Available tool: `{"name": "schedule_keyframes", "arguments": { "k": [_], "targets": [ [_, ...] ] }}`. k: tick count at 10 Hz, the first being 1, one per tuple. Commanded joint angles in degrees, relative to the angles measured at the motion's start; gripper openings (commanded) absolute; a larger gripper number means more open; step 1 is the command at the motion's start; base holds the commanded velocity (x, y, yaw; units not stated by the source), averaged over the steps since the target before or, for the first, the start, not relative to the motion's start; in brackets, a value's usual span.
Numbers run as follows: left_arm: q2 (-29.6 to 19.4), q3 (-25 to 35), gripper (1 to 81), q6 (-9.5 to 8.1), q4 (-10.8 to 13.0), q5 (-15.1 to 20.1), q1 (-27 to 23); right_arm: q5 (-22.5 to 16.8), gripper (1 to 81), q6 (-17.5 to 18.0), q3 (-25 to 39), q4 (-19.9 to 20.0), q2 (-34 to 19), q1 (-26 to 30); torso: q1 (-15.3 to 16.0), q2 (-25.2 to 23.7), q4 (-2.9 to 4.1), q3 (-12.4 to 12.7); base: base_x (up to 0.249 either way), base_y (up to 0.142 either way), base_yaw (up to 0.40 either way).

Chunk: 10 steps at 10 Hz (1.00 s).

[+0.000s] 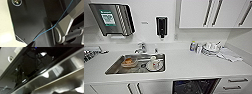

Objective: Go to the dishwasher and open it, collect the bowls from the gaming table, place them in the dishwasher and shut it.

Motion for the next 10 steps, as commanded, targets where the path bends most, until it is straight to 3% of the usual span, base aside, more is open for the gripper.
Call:
{"name": "schedule_keyframes", "arguments": {
  "k": [1,3,6,10],
  "targets": [
    [-0.6,0.09,81.1,-0.01,-0.18,3.86,-0.57,1.17,81.1,4.3,0.25,0.53,-2.71,10.14,0.0,0.0,0.0,0.0,0.0,0.0,0.0],
    [-0.25,0.09,81.1,0.17,0.09,3.77,-0.66,3.01,81.1,6.16,5.8,0.36,-5.88,11.03,0.0,0.0,0.0,0.0,0.0,0.0,0.0],
    [0.1,-0.17,81.1,0.43,0.18,3.77,-0.84,11.79,81.1,8.62,10.09,-0.08,-10.09,8.66,0.02,0.0,0.0,0.0,0.0,0.0,0.0],
    [0.54,-0.79,81.1,0.43,-0.09,3.33,-0.84,13.56,81.1,8.53,9.15,-3.31,-10.19,2.43,0.02,0.0,0.0,0.0,0.0,0.0,0.0]
  ]
}}
